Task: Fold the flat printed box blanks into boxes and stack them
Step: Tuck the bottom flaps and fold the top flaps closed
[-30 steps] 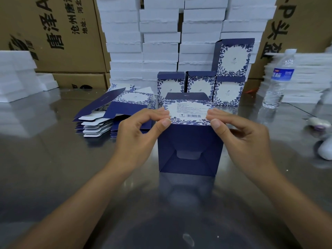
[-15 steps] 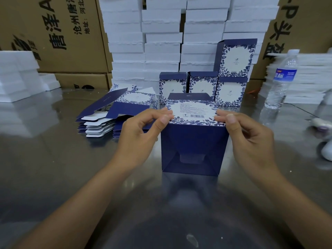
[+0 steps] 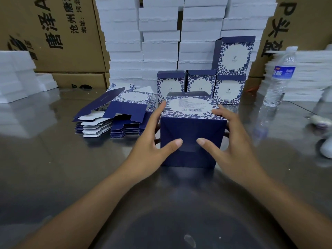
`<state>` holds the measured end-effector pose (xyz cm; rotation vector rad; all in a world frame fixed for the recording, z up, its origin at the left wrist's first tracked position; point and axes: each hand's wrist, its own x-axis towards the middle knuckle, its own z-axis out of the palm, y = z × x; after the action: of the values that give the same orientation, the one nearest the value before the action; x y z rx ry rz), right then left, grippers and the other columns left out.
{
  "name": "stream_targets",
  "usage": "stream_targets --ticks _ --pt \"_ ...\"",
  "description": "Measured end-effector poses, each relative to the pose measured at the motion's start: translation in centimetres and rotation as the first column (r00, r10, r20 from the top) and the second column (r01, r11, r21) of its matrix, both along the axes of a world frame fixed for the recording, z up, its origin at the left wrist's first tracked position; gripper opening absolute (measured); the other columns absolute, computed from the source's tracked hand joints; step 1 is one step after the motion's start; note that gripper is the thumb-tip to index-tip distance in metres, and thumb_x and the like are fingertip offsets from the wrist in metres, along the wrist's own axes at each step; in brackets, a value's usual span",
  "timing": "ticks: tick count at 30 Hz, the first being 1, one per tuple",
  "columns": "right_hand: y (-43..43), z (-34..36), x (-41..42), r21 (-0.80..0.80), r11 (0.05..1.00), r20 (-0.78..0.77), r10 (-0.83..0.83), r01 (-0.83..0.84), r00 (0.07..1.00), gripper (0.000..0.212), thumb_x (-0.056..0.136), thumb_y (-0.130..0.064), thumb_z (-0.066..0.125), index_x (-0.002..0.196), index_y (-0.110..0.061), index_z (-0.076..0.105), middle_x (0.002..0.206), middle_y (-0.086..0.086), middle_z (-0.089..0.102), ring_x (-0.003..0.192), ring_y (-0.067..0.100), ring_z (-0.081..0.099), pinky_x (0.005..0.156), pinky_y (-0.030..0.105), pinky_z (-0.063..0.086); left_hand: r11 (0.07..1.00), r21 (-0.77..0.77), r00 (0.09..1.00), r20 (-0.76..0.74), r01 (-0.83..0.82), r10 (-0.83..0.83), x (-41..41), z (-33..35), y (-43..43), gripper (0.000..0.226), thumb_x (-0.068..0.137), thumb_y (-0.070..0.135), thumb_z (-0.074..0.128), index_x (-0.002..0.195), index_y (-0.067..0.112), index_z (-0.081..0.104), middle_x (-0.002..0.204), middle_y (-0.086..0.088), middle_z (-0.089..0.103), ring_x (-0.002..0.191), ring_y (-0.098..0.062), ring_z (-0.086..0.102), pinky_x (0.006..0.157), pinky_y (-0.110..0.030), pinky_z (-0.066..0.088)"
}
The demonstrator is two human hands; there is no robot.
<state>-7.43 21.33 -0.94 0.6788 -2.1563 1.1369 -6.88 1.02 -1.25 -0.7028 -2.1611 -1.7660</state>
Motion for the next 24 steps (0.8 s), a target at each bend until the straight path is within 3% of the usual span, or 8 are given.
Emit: stream_targets --ticks 6,9,11,13,16,18,21,24 --pt "-0.5 -0.1 0.1 -0.053 0.995 -0.122 -0.096 0.090 0.988 0.054 0.077 -0.040 0.065 0.119 -0.051 0.033 0.122 -0.025 0.037 0.122 0.004 0.043 0.097 0.030 0.044 0.972 -0.083 0.967 -0.151 -0.220 0.206 0.7 0.0 0.8 0.069 0.085 0.028 0.066 0.136 0.055 0.027 0.138 0.034 0.040 0.127 -0.002 0.045 0.102 -0.030 0.043" --pt "-0.8 -0.1 0.2 -0.106 0.987 -0.168 -0.135 0.118 0.976 0.051 0.078 -0.033 0.067 0.119 -0.040 0.038 0.112 -0.026 0.039 0.112 -0.001 0.046 0.090 0.019 0.043 0.958 -0.078 0.942 -0.220 -0.275 0.253 1.1 0.2 1.2 0.066 0.089 0.024 0.062 0.134 0.057 0.026 0.140 0.037 0.034 0.130 0.005 0.038 0.105 -0.023 0.037" --pt "-1.0 0.0 0.3 -0.135 0.980 -0.201 -0.174 0.149 0.964 0.050 0.078 -0.030 0.068 0.118 -0.036 0.039 0.113 -0.020 0.039 0.110 -0.009 0.042 0.088 0.011 0.039 0.949 -0.081 0.926 -0.259 -0.305 0.275 1.3 0.4 1.3 0.063 0.089 0.027 0.059 0.133 0.056 0.025 0.139 0.039 0.032 0.130 0.010 0.033 0.102 -0.011 0.033" --pt "-1.1 0.0 0.5 -0.155 0.974 -0.211 -0.198 0.168 0.957 0.049 0.077 -0.028 0.069 0.116 -0.034 0.040 0.114 -0.016 0.040 0.111 -0.013 0.039 0.088 0.007 0.037 0.945 -0.090 0.919 -0.276 -0.316 0.281 1.4 0.5 1.3 0.063 0.089 0.027 0.057 0.135 0.055 0.023 0.139 0.041 0.029 0.132 0.012 0.029 0.103 -0.009 0.030" --pt "-1.2 0.1 0.7 -0.152 0.976 -0.184 -0.181 0.154 0.966 0.051 0.076 -0.031 0.070 0.118 -0.035 0.041 0.115 -0.018 0.041 0.112 -0.008 0.042 0.088 0.009 0.039 0.962 -0.078 0.944 -0.227 -0.263 0.240 1.5 0.8 1.2 0.064 0.094 0.029 0.055 0.136 0.058 0.017 0.144 0.039 0.025 0.136 0.009 0.025 0.113 -0.025 0.029" --pt "-1.0 0.2 0.7 -0.139 0.982 -0.148 -0.146 0.126 0.978 0.055 0.076 -0.034 0.072 0.120 -0.039 0.039 0.116 -0.023 0.042 0.111 -0.009 0.045 0.089 0.011 0.041 0.978 -0.055 0.970 -0.150 -0.201 0.191 1.6 1.1 1.1 0.057 0.091 0.047 0.047 0.133 0.063 0.013 0.147 0.036 0.024 0.139 0.003 0.025 0.115 -0.037 0.029" --pt "-1.1 0.3 0.8 -0.185 0.980 -0.065 -0.083 0.069 0.994 0.059 0.074 -0.042 0.071 0.121 -0.048 0.036 0.123 -0.029 0.044 0.109 -0.008 0.049 0.086 0.009 0.043 0.984 -0.041 0.977 -0.132 -0.175 0.169 1.5 1.4 0.9 0.055 0.086 0.060 0.035 0.135 0.060 0.011 0.140 0.049 0.016 0.139 0.011 0.017 0.116 -0.026 0.022" --pt "-1.4 0.7 1.0 -0.354 0.935 -0.003 0.022 -0.022 1.000 0.044 0.077 -0.048 0.062 0.114 -0.049 0.039 0.123 -0.030 0.048 0.108 -0.004 0.054 0.084 0.011 0.044 0.986 0.061 0.986 -0.060 -0.155 0.158 1.3 1.4 0.6 0.050 0.090 0.055 0.034 0.137 0.055 0.017 0.147 0.036 0.024 0.137 0.011 0.020 0.118 -0.030 0.020"
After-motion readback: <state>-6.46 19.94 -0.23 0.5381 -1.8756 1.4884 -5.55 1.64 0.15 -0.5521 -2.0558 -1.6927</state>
